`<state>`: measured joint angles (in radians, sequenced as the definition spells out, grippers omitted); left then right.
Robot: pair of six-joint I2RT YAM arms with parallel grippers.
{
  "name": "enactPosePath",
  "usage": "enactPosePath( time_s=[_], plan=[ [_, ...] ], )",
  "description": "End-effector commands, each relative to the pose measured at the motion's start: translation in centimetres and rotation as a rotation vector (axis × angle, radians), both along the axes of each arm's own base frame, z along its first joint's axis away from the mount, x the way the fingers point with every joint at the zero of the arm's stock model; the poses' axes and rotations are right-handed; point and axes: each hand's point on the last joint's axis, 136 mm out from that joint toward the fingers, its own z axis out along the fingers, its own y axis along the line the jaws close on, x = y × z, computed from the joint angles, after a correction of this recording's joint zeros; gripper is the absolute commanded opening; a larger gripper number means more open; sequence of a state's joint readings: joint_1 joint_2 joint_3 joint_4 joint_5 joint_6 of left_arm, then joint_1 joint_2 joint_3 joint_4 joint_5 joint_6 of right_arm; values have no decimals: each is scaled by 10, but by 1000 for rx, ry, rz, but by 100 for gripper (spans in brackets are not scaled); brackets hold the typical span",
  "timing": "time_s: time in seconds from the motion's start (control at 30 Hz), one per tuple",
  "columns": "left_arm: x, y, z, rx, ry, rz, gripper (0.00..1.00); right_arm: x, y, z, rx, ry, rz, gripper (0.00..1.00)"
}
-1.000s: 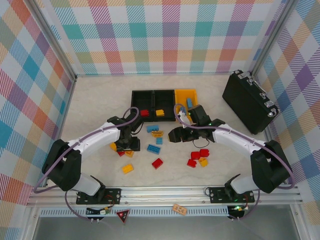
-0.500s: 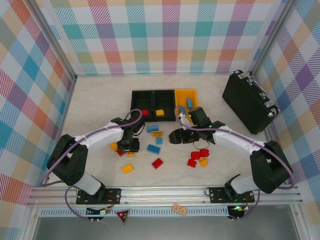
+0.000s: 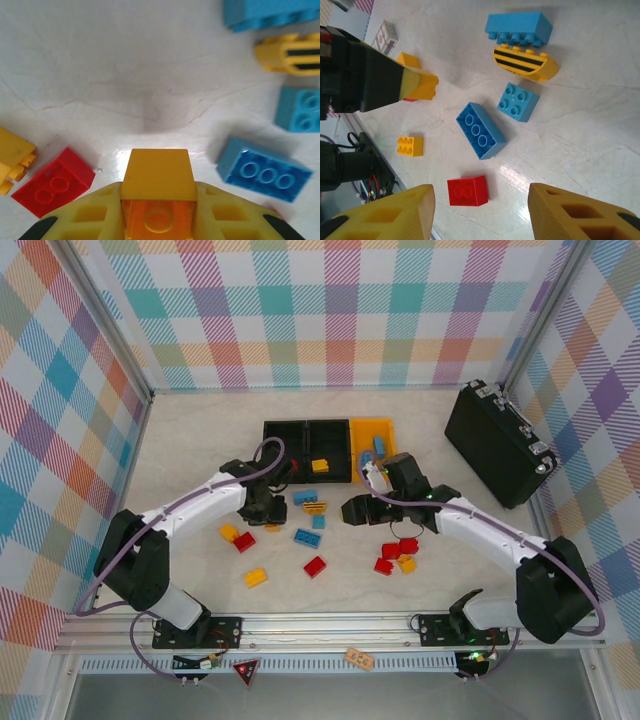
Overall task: Sort the legos into containers by color
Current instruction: Pick up the lego from the center of the table, then place the lego in the container.
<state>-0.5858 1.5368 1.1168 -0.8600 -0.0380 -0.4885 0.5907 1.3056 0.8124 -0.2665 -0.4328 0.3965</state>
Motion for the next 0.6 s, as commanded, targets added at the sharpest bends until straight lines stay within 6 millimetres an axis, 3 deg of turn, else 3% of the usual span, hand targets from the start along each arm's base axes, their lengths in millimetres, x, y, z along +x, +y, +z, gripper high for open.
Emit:
enactPosePath(
  time_s=[0.0,0.33,0.57],
  plan=[
    [15,-14,14,-49,-29,-6,28,3,-9,3,-30,-20,-56,52],
    [78,-68,49,-195,-152,-15,28,22,-36,-3,-105,-23,-224,52],
    [115,-105,58,-262,-178,-35,28,37,-49,4,-112,-36,-324,52]
  ],
)
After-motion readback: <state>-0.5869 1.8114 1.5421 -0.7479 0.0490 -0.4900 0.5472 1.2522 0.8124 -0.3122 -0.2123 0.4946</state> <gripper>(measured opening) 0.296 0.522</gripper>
